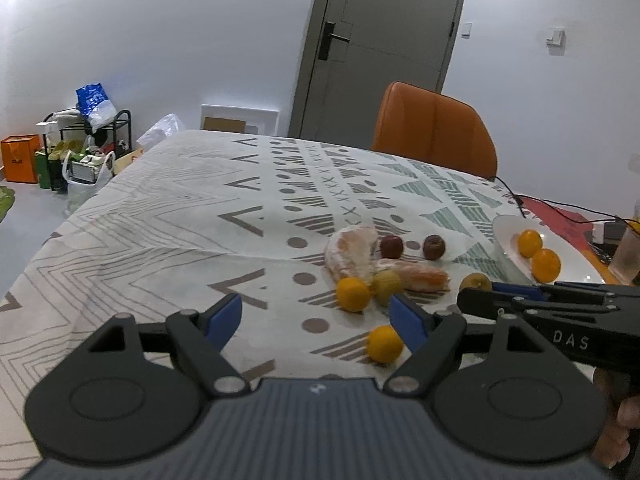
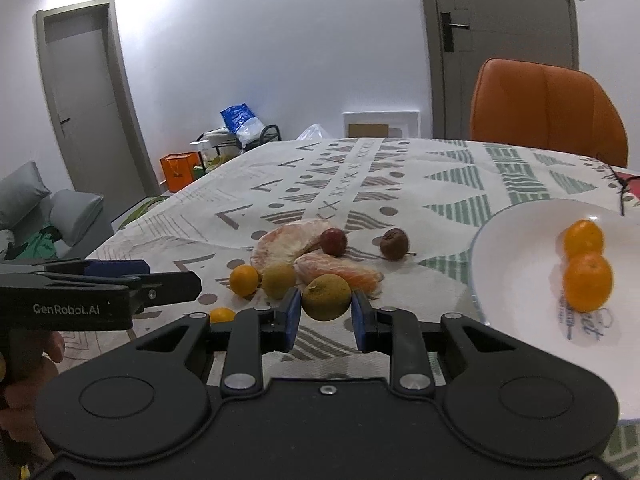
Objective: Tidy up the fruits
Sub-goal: 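Grasp a yellow-green fruit with the right tool while the left tool grasps a mandarin, then carry both fruits over the white plate and open both tools to release them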
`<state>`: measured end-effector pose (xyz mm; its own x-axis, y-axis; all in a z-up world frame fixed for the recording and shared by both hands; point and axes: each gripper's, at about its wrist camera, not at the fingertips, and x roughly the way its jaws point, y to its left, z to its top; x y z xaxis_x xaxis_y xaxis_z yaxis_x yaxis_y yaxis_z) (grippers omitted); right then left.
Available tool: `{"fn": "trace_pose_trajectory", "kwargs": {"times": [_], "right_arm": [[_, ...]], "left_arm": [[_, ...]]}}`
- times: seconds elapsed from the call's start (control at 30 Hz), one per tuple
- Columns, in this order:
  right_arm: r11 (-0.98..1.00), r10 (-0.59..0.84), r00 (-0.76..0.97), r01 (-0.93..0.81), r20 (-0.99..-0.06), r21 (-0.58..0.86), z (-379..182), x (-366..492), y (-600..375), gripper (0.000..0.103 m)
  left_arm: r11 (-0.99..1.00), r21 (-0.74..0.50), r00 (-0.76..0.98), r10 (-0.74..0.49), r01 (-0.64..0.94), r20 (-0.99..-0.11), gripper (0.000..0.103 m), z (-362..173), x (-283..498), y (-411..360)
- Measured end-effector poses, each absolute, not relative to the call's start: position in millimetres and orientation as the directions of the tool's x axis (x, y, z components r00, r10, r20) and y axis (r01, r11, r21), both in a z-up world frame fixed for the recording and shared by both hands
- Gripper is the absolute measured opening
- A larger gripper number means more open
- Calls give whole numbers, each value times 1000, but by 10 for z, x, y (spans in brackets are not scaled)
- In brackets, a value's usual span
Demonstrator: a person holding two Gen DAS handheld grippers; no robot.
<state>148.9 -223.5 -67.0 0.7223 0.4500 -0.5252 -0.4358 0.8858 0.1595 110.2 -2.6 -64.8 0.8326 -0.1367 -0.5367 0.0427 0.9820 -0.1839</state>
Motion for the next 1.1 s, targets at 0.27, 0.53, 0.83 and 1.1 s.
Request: {"fn": "trace_pose_trajectory", "kwargs": {"times": [0.27,0.53,0.83,1.1], "right_arm": [[903,420,752,-400,-508,154,-609,1392,-2416,25],[913,404,772,-374,-491,162,-593,1346,-2603,25],[915,404,786,-354,-469,194,-617,1292,-2784,25],[917,398,798,-335,-452,216,-624,1262,-2949,25]], "left_arm": [[979,-186,813,-177,86,-554,73,-698,1122,-207],[980,-167,797,-186,109,-575,65,-759,1126,-388],[988,-112,778,-155,109,-609,22,-819,1152,-539],[987,-91,805,-161,132,-571,22,-682,1123,-653]]}}
